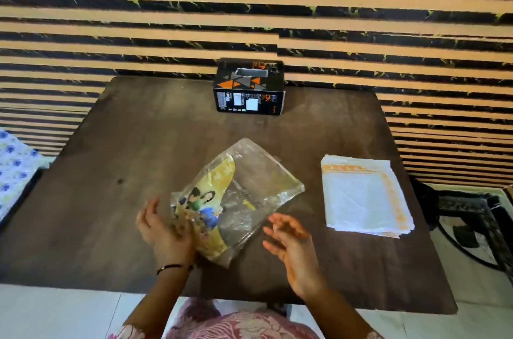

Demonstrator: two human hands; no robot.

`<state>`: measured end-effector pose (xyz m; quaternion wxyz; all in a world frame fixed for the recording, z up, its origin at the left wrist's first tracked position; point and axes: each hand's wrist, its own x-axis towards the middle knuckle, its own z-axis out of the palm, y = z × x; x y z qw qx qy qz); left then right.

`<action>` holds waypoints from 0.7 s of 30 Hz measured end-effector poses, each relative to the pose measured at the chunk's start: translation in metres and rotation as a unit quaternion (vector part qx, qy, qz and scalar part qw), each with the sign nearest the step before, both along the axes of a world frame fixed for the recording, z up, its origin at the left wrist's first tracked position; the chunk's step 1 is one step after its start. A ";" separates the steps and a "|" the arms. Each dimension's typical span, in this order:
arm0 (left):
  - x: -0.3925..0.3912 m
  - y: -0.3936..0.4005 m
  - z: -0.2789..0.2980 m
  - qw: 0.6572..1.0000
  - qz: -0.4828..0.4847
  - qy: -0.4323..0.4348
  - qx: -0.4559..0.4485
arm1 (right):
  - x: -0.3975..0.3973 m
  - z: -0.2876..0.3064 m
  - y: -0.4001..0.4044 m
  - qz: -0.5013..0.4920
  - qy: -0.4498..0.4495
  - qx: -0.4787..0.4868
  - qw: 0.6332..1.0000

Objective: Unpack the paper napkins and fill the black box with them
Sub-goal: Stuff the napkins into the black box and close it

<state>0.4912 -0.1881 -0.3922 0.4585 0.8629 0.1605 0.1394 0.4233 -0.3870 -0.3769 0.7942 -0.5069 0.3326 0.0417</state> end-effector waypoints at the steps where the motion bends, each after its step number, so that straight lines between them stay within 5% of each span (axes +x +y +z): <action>1: 0.002 0.010 0.002 0.996 -0.046 -0.037 0.069 | 0.008 0.002 0.014 0.036 -0.004 -0.125 0.991; 4: 0.016 0.022 0.010 0.946 -0.196 -0.095 0.238 | 0.024 0.006 0.046 0.088 -0.028 -0.378 0.921; 11: 0.054 0.033 -0.001 0.776 -0.436 0.050 0.452 | 0.056 -0.007 0.098 0.214 0.030 -0.634 0.743; 21: 0.079 0.137 -0.024 0.806 -0.363 0.174 0.434 | 0.104 -0.051 0.155 0.338 0.065 -0.707 0.618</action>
